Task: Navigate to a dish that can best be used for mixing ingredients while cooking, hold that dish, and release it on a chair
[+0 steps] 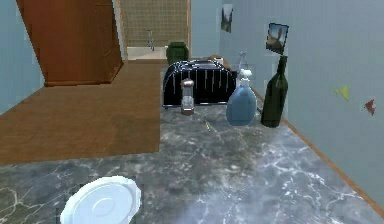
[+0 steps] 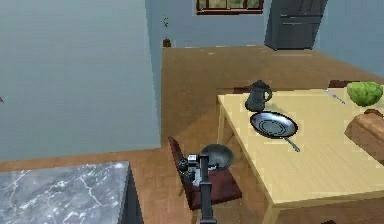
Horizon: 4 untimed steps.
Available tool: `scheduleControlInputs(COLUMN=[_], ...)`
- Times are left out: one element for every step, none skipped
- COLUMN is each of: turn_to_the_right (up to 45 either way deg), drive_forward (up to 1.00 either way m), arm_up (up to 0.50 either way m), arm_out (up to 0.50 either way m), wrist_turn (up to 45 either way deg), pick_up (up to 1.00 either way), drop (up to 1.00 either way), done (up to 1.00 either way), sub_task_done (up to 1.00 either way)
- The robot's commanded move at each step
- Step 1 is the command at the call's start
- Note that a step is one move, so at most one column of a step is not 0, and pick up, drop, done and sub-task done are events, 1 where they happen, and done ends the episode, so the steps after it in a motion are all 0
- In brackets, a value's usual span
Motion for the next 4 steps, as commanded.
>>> scheduleControlInputs(turn_to_the_right=[0.0, 0.0, 0.0, 0.0], drive_forward=[0.00, 0.00, 0.00, 0.00], arm_up=[0.00, 0.10, 0.00, 0.00], arm_out=[0.00, 0.00, -0.08, 0.00], wrist_turn=[0.0, 0.0, 0.0, 0.0], pick_up=[0.00, 0.00, 0.00, 0.00], drop=[1.00, 0.00, 0.00, 0.00], done=[0.00, 0.00, 0.00, 1.00], sub_task_done=[0.00, 0.00, 0.00, 0.00])
